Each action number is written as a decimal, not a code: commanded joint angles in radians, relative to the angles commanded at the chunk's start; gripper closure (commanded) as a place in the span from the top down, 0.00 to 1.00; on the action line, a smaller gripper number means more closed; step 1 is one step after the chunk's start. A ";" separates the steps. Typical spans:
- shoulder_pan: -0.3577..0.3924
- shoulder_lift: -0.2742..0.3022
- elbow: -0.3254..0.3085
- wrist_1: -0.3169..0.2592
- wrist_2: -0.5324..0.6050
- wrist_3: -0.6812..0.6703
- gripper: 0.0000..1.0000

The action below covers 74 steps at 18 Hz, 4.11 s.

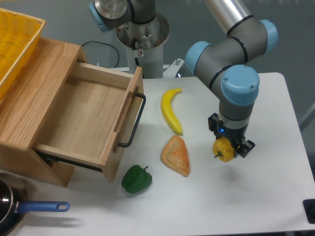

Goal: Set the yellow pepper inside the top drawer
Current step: 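Lift the grasped yellow bell pepper up with the gripper, then carry the yellow pepper over the banana toward the open drawer, then lower the yellow pepper down into the drawer interior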

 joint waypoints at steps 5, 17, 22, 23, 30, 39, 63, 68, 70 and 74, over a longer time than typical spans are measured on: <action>0.003 0.052 0.015 -0.049 -0.008 -0.023 0.30; -0.011 0.230 -0.017 -0.223 -0.230 -0.253 0.30; -0.029 0.285 -0.038 -0.259 -0.235 -0.308 0.30; -0.029 0.296 -0.038 -0.272 -0.232 -0.310 0.30; -0.023 0.348 -0.040 -0.296 -0.227 -0.310 0.30; -0.150 0.385 -0.040 -0.318 -0.227 -0.504 0.30; -0.442 0.388 -0.075 -0.305 -0.221 -0.854 0.30; -0.485 0.355 -0.077 -0.304 -0.201 -0.896 0.30; -0.485 0.338 -0.075 -0.304 -0.186 -0.905 0.30; -0.485 0.328 -0.074 -0.304 -0.173 -0.905 0.30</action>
